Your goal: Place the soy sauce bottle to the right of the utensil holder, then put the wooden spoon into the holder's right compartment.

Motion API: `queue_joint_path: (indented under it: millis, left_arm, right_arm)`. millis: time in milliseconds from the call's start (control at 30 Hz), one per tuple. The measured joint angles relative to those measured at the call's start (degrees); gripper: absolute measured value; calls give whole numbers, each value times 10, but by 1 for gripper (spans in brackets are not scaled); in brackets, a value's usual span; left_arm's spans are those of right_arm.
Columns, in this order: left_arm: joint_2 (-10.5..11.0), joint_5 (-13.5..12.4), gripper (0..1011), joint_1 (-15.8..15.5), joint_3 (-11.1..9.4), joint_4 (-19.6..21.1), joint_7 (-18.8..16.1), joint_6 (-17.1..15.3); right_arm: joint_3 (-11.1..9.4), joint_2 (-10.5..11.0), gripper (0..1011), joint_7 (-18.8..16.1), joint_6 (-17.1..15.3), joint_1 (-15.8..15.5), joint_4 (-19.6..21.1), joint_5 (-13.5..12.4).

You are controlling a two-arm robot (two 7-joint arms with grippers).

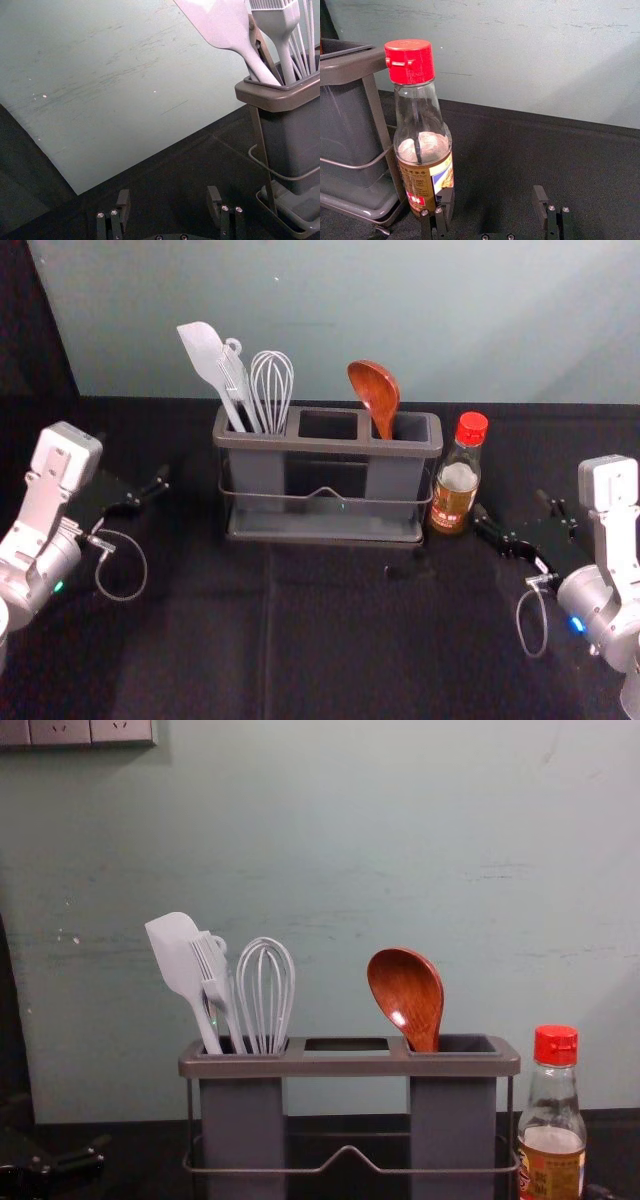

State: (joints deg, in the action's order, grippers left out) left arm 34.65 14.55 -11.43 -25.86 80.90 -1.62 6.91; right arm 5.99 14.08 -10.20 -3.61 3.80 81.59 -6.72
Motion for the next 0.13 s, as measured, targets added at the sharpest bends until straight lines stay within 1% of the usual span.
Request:
queue_joint_path:
  millis: [133]
  left_arm:
    - [0,0,1005,0,0,0,0,0]
  right_arm:
    - [0,0,1002,0,0,0,0,0]
